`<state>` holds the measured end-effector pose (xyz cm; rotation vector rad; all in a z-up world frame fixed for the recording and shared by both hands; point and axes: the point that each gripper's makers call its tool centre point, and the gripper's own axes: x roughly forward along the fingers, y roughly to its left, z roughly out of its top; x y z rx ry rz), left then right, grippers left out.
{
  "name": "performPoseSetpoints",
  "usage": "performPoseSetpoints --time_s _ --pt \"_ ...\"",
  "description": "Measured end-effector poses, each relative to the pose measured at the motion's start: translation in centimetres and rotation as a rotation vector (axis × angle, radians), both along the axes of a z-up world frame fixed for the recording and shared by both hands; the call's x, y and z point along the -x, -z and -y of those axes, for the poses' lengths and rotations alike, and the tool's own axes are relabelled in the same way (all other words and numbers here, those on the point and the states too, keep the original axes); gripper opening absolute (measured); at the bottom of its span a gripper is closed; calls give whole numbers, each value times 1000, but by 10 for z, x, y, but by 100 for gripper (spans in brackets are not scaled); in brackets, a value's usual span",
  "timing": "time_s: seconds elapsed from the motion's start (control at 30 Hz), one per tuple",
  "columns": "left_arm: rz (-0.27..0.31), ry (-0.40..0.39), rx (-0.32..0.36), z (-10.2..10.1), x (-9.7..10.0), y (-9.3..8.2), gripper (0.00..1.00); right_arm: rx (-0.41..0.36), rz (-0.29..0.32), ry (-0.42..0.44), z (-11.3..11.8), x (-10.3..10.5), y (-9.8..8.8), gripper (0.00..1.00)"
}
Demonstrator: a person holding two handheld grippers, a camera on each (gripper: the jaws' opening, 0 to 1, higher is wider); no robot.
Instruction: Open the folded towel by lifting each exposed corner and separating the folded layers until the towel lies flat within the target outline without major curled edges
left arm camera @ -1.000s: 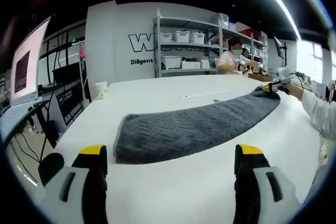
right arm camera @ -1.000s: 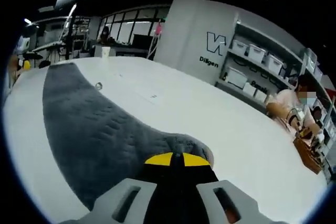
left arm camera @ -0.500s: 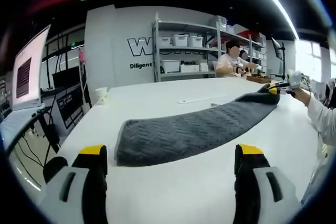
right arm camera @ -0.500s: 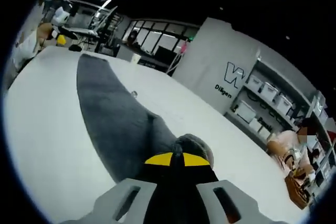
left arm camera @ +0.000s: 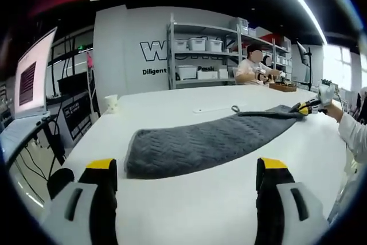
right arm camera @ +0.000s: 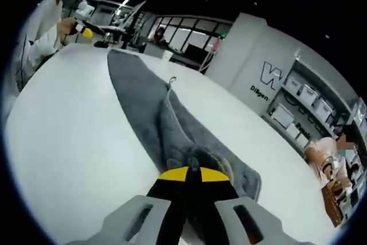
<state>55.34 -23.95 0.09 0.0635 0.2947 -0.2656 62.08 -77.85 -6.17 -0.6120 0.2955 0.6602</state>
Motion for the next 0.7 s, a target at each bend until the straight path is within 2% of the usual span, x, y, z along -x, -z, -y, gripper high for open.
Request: performPoseSetpoints --time_s 0.13,0.27,0.5,0.63,0.7 --pt "-3 -1 -1 0 1 1 99 13 -40 14 1 2 8 1" --pt "-11 1 1 0 2 4 99 -12 -55 52 7 8 2 7" --pt "-17 2 5 -2 0 6 99 -35 -47 115 15 33 -13 30" --pt "-13 10 9 1 -2 5 99 -40 -37 146 18 45 -22 59" --pt "-15 16 10 3 -1 6 99 -42 -37 155 19 50 -26 64"
